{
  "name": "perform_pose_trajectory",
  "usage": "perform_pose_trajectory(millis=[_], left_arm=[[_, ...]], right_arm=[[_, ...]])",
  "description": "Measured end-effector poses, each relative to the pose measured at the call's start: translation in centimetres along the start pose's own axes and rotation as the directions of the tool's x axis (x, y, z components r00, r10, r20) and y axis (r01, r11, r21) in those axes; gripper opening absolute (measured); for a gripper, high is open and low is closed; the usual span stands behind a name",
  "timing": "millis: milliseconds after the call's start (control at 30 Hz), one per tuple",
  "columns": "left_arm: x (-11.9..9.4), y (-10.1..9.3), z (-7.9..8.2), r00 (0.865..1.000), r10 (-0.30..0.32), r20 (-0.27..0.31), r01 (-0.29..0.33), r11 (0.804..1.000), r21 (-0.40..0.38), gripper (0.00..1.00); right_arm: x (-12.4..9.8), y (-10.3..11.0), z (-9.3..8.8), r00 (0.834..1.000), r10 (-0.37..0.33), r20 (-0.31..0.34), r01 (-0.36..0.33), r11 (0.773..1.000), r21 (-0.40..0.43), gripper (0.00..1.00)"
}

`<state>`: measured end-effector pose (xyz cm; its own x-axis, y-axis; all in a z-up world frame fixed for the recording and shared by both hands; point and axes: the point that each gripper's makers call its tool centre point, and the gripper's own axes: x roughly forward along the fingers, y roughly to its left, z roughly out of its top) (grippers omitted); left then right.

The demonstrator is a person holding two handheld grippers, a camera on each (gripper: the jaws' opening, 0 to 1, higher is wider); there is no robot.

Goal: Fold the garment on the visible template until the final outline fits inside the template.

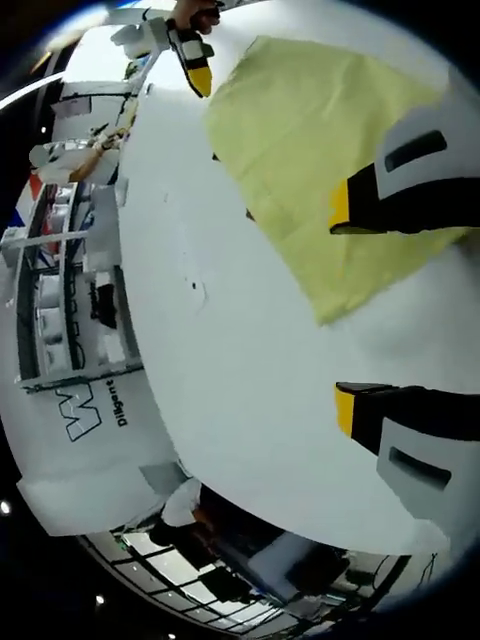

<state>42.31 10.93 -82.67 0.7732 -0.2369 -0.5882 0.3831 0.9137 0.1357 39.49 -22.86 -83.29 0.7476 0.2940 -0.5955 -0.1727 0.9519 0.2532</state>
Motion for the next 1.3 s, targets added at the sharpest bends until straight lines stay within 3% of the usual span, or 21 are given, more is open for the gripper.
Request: perform_pose_trajectory(millis=[133, 233, 567, 667, 767, 900, 1000, 1133, 1300], left_arm=[[-1.1, -0.9, -0.4, 0.999, -0.032, -0.002, 0.032, 0.998, -0.049, 0.70], [-2.1, -1.9, -0.1, 0.997, -0.070, 0.041, 0.074, 0.992, -0.107, 0.76], [-5.1, -4.3, -1.1, 0.991, -0.121, 0.051, 0.126, 0.987, -0.099, 0.87], [-6.2, -5.6, -1.0, 0.983, -0.163, 0.085, 0.172, 0.979, -0.106, 0.92], [-6.8, -6.1, -1.3, 0.980, -0.182, 0.079, 0.189, 0.977, -0.098, 0.97], [-7.7, -6.6, -2.3, 0.979, -0.194, 0.065, 0.197, 0.979, -0.054, 0.97], [-8.4, -7.2, -2.9, 0.974, -0.211, 0.078, 0.218, 0.972, -0.093, 0.94], [-8.8, -7.2, -3.9, 0.980, -0.188, 0.067, 0.194, 0.976, -0.097, 0.93], [-9.6, -6.7, -5.4, 0.985, -0.170, 0.038, 0.172, 0.983, -0.069, 0.82]], right_arm=[[-0.8, 1.4, -0.9, 0.999, 0.033, -0.016, -0.033, 0.999, -0.023, 0.72], [-1.6, 2.3, -1.5, 0.998, 0.056, -0.024, -0.057, 0.998, -0.034, 0.74], [-3.7, 4.0, -4.4, 0.993, 0.085, -0.079, -0.092, 0.991, -0.096, 0.75], [-4.6, 4.6, -5.2, 0.992, 0.092, -0.084, -0.100, 0.989, -0.109, 0.75], [-5.1, 4.4, -5.9, 0.992, 0.081, -0.098, -0.094, 0.987, -0.130, 0.75], [-5.9, 4.3, -6.9, 0.990, 0.084, -0.111, -0.098, 0.986, -0.132, 0.75], [-6.6, 4.3, -7.6, 0.989, 0.084, -0.119, -0.099, 0.986, -0.131, 0.75], [-7.3, 4.2, -8.6, 0.989, 0.071, -0.132, -0.090, 0.985, -0.145, 0.72], [-7.9, 4.2, -9.6, 0.989, 0.068, -0.135, -0.088, 0.985, -0.150, 0.66]])
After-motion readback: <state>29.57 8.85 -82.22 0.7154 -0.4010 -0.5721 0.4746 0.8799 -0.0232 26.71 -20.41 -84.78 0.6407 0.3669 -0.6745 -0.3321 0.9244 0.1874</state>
